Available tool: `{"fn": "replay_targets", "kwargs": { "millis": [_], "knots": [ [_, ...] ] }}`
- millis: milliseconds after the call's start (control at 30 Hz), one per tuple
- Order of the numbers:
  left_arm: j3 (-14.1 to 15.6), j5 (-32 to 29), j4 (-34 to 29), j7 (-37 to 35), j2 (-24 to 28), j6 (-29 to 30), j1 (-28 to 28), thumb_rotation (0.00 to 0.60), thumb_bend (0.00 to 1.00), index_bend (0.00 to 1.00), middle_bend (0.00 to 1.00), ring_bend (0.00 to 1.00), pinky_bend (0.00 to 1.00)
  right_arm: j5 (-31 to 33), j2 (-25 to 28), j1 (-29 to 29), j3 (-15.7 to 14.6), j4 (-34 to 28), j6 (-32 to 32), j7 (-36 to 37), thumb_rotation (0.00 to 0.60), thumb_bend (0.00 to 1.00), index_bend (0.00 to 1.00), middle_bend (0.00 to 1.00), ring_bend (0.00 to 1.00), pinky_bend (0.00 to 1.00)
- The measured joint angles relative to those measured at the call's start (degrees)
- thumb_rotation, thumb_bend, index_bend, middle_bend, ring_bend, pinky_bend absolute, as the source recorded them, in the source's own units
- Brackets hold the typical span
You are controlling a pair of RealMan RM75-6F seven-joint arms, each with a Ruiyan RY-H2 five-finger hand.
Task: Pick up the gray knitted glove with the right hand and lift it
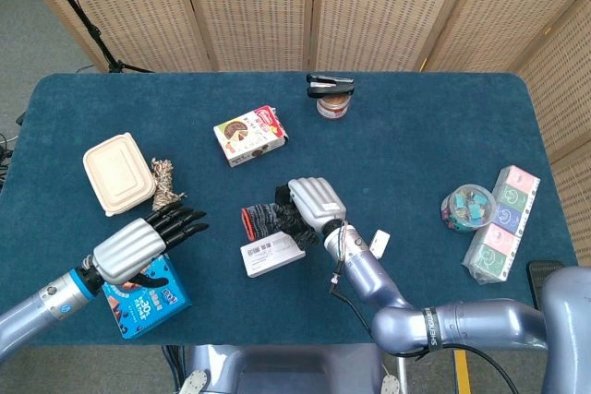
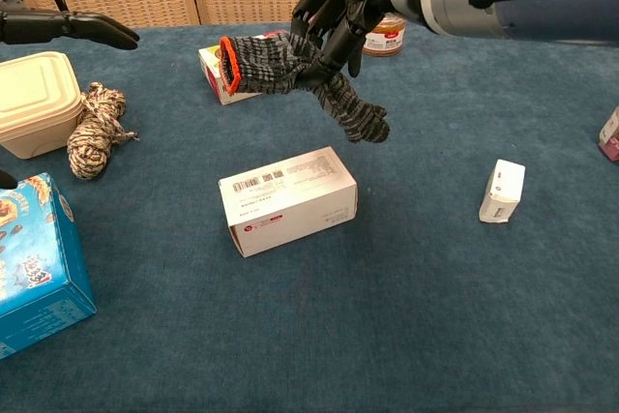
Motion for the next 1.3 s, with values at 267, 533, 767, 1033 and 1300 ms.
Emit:
{"fn": "replay_targets", "kwargs": {
  "millis": [267,533,767,1033,1300],
  "knots": [
    [-0.4,-1.25,-0.17,1.45,-3.2,-2.25,-2.71,0.6,0.0,0.0,0.0,0.0,0.0,1.52,-1.22,0.53,0.32,0.82,-0.34,1.02,0.6,0.38,0.56,0.56,0.48,0.49],
    [-0.25,-2.29,0.07,4.18,-5.74,-4.16,-4.58,0.6,0.0,0.0,0.0,0.0,0.0,2.5,-1.15,0.88,0.3,0.92,-0.91,1.39,0.6,0.39,0.56,0.56,0.48,0.49],
    [-0.38,-3.55,-0.49,7.15,-7.15,-5.41,-5.86,0.6,0.0,0.0,0.0,0.0,0.0,5.23,-0.59,1.45,0.62,-0.13,-2.02,1.93,0.6,0.39,0.56,0.56,0.48,0.49],
    [-0.19,-4.78,-1.55,9.44,-8.56,-6.74,-7.08,0.6,0.0,0.0,0.0,0.0,0.0,6.44,-1.08,2.53,0.92,0.18,-1.99,2.28,0.6,0.39,0.56,0.56,0.48,0.49],
    [-0.4,-6.34,-2.25,12.49,-9.46,-7.26,-7.55,0.6,0.0,0.0,0.0,0.0,0.0,7.14,-1.14,3.04,1.17,0.09,-1.93,2.83,0.6,0.39,0.56,0.56,0.48,0.49]
  ]
}}
